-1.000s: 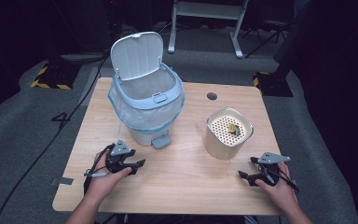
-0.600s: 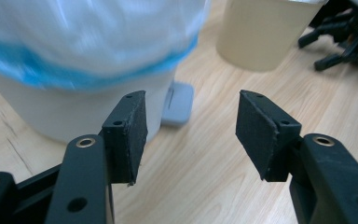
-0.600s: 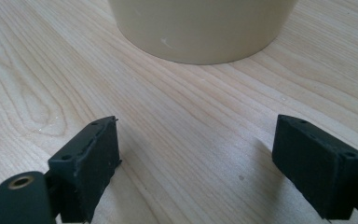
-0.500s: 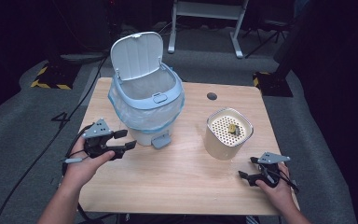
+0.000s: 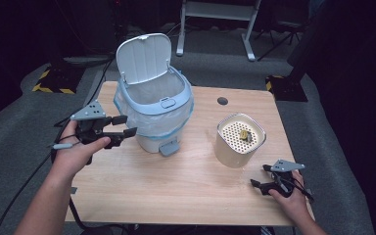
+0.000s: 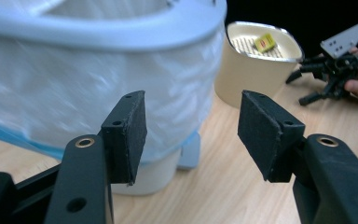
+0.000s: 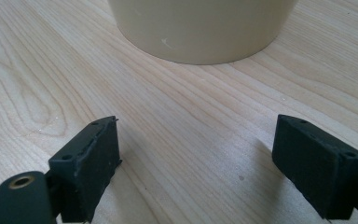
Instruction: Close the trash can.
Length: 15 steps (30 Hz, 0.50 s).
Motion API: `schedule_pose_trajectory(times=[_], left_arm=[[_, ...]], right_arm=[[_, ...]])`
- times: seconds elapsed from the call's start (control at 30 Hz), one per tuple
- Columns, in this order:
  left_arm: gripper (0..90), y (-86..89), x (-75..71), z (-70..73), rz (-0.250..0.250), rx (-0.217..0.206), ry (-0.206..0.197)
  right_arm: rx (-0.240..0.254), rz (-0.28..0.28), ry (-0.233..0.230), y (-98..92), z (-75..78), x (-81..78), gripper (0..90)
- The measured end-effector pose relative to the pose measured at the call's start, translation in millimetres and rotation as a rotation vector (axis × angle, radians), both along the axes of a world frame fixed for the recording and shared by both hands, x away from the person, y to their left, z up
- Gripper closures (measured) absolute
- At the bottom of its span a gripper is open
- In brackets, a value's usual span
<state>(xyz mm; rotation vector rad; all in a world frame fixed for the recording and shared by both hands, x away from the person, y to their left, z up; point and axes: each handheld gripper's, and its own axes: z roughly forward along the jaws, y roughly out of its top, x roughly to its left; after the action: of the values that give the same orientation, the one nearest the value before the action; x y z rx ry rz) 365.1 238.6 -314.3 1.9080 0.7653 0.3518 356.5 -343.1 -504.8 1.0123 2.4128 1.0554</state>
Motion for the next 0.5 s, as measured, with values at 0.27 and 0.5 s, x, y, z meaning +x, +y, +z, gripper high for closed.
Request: schedule_pose_trajectory(times=[0.27,0.5], left_arm=[[43.7,9.2,17.9,32.0,0.089,-0.079,-0.077],[44.4,10.2,35.1,49.3,0.109,-0.111,-0.139]], right_arm=[[0.002,0.000,0.002,-0.3,0.1,0.1,15.4],[0.002,0.000,0.002,-0.3,0.1,0.2,15.4]])
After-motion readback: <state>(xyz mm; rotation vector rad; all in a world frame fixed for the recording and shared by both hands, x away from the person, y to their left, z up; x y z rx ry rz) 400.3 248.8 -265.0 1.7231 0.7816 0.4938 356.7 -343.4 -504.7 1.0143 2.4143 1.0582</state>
